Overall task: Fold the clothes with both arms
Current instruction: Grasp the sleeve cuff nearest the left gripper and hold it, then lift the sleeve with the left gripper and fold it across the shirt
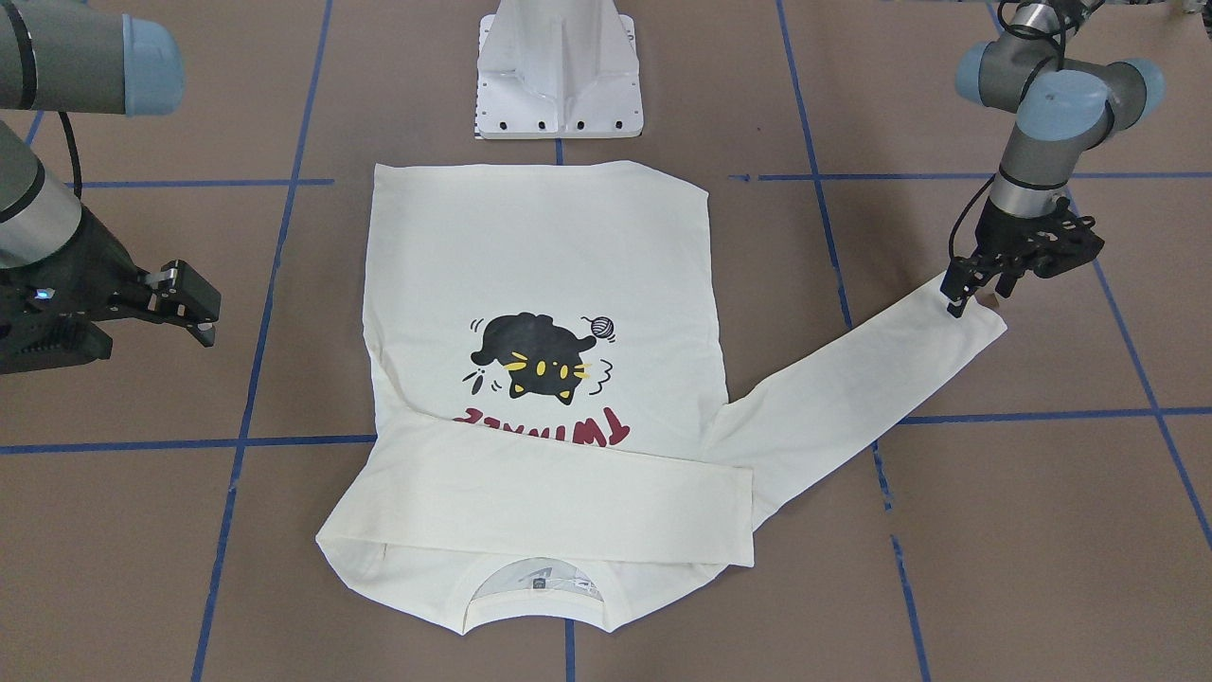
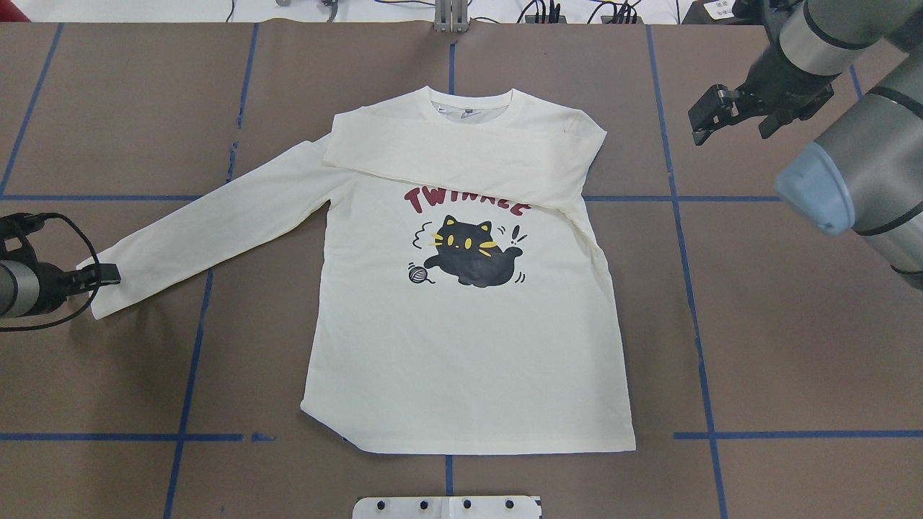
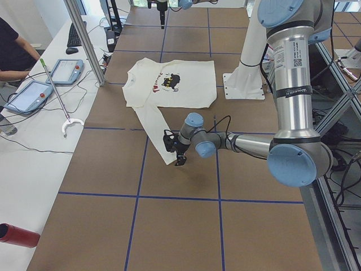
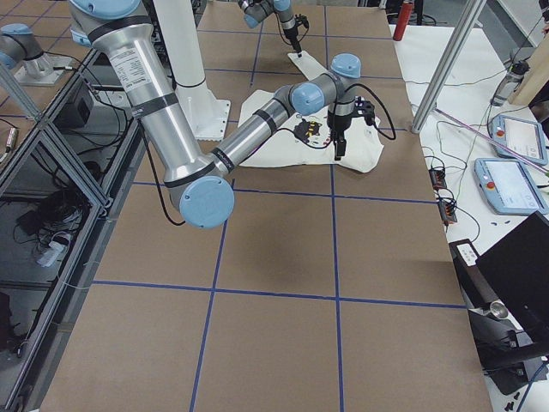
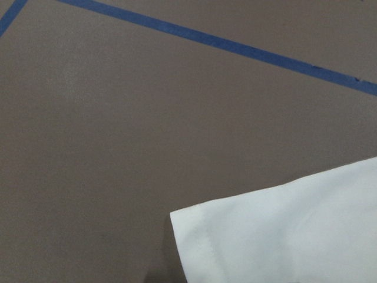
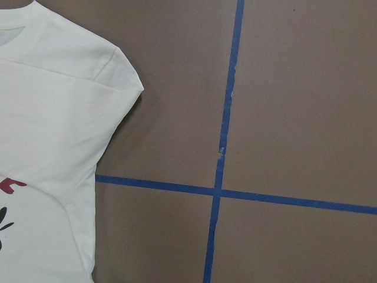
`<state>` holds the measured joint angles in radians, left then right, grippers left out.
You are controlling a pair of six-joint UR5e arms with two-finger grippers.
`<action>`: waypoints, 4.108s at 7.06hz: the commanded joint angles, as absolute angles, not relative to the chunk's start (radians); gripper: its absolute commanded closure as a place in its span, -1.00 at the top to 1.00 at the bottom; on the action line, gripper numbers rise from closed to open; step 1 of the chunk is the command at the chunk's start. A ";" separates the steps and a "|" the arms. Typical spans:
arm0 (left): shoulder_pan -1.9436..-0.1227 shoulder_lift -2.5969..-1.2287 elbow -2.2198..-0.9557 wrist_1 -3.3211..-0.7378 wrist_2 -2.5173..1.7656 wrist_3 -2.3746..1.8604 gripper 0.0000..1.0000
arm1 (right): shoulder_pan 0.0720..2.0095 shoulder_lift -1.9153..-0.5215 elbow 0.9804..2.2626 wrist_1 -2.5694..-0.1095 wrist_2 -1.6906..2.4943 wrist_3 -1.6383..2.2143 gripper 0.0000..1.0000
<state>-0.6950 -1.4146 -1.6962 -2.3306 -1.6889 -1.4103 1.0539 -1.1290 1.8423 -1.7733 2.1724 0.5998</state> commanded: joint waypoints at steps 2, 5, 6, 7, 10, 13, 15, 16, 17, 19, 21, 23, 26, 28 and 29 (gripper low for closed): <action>-0.692 -1.414 -1.703 -2.333 -1.692 -1.414 -0.08 | 1.054 -1.127 1.844 -1.773 2.175 0.600 1.00; -0.692 -1.414 -1.706 -2.333 -1.687 -1.422 -0.94 | 1.054 -1.129 1.842 -1.773 2.175 0.600 1.00; -0.692 -1.414 -1.710 -2.333 -1.687 -1.422 -1.00 | 1.054 -1.129 1.842 -1.773 2.175 0.598 1.00; -0.692 -1.414 -1.730 -2.332 -1.689 -1.424 -1.00 | 1.055 -1.131 1.841 -1.773 2.174 0.595 1.00; -0.693 -1.414 -1.823 -2.278 -1.695 -1.422 -1.00 | 1.055 -1.138 1.839 -1.773 2.175 0.595 1.00; -0.693 -1.561 -1.968 -2.001 -1.701 -1.417 -1.00 | 1.057 -1.230 1.888 -1.767 2.172 0.578 1.00; -0.693 -1.830 -1.954 -1.797 -1.701 -1.408 -1.00 | 1.069 -1.346 1.928 -1.706 2.169 0.577 1.00; -0.696 -1.991 -1.887 -1.728 -1.704 -1.411 -1.00 | 1.078 -1.406 1.939 -1.657 2.169 0.577 1.00; -0.699 -2.070 -1.835 -1.732 -1.704 -1.422 -1.00 | 1.084 -1.461 1.937 -1.593 2.171 0.578 1.00; -0.732 -2.291 -1.694 -1.790 -1.741 -1.522 -1.00 | 1.095 -1.514 1.940 -1.549 2.174 0.580 1.00; -0.733 -2.531 -1.503 -1.912 -1.786 -1.711 -1.00 | 1.095 -1.519 1.940 -1.549 2.172 0.580 1.00; -0.671 -2.646 -1.277 -2.039 -1.778 -1.795 -1.00 | 1.095 -1.516 1.937 -1.549 2.172 0.587 1.00; -0.600 -2.724 -1.079 -2.125 -1.680 -1.839 -1.00 | 1.095 -1.506 1.936 -1.549 2.174 0.591 1.00; -0.504 -2.869 -0.848 -2.237 -1.580 -1.926 0.38 | 1.094 -1.500 1.925 -1.549 2.169 0.589 1.00; -0.477 -2.870 -0.844 -2.317 -1.571 -1.924 0.99 | 1.094 -1.500 1.931 -1.549 2.174 0.594 1.00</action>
<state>-0.5199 -2.8380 -0.8978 -2.2265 -1.6015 -1.9082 1.0939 -1.5018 1.9292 -1.5493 2.1706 0.5902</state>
